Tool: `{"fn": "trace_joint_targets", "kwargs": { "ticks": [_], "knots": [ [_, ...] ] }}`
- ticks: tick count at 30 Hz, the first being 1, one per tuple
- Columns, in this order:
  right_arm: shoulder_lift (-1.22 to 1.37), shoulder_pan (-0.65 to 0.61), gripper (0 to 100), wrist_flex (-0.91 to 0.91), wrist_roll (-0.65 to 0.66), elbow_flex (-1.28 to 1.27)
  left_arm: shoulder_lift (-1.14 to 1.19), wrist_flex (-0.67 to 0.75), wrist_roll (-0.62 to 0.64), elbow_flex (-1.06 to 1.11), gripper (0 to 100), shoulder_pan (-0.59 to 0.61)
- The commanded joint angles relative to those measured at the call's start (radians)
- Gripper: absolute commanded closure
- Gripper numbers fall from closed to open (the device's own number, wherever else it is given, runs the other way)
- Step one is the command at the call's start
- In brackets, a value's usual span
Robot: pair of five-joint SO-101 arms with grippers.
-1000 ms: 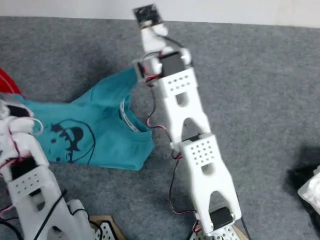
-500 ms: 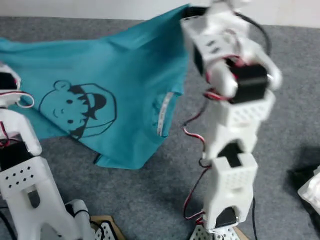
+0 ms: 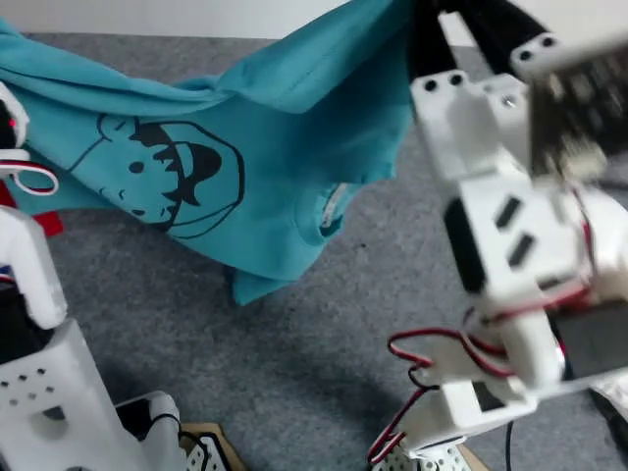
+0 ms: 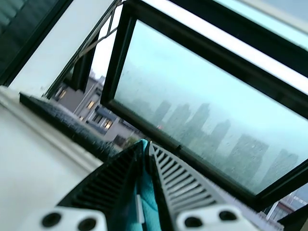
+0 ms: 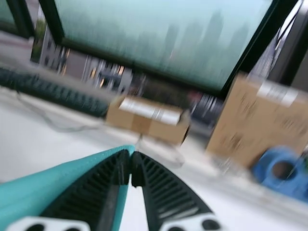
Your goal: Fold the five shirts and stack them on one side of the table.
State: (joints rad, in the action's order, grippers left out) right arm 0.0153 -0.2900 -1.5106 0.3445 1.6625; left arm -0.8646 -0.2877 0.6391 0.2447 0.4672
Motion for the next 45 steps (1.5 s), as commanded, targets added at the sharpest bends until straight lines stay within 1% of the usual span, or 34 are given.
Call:
{"fn": "trace_joint_targets", "kwargs": {
  "ticks": [1,5,9,16,19,21,24,28,31,33,37,41,45],
  "knots": [
    [-0.059,-0.013,99.1,0.084,0.075,0.114,-0.019,-0.008,0.005,-0.113,99,-0.01],
    [-0.094,-0.013,99.1,0.128,0.11,0.114,-0.019,-0.008,0.005,-0.18,99,-0.008],
    [-0.133,-0.013,99.1,0.134,0.141,0.114,-0.019,-0.008,0.005,-0.236,99,-0.008],
    [-0.163,-0.008,99.1,0.134,0.144,0.114,-0.019,-0.008,0.003,-0.245,99,-0.008],
    [-0.147,-0.012,99.1,0.11,0.17,0.11,-0.019,-0.009,0.0,-0.237,99,-0.008],
    [-0.125,-0.013,99.1,0.07,0.157,0.073,-0.019,-0.02,-0.002,-0.205,99,-0.008],
    [-0.079,-0.01,99.1,0.015,0.098,0.033,-0.019,-0.021,-0.002,-0.122,99,-0.008],
    [0.008,-0.008,99.1,-0.044,0.055,-0.024,-0.018,-0.018,-0.002,0.024,99,-0.008],
    [0.099,-0.008,99.1,-0.054,0.015,-0.041,-0.012,-0.002,-0.002,0.14,99,-0.01],
    [0.179,-0.008,99.1,-0.047,0.002,-0.035,-0.01,0.068,-0.002,0.222,99,-0.012],
    [0.349,-0.008,99.1,0.002,0.002,-0.01,-0.01,0.284,-0.003,0.404,99,-0.012],
    [0.533,-0.008,99.1,0.151,0.0,0.088,-0.008,0.486,-0.003,0.539,99,-0.012],
    [0.656,-0.008,99.1,0.321,0.0,0.111,-0.008,0.609,-0.003,0.608,99,-0.01]
  ]
}}
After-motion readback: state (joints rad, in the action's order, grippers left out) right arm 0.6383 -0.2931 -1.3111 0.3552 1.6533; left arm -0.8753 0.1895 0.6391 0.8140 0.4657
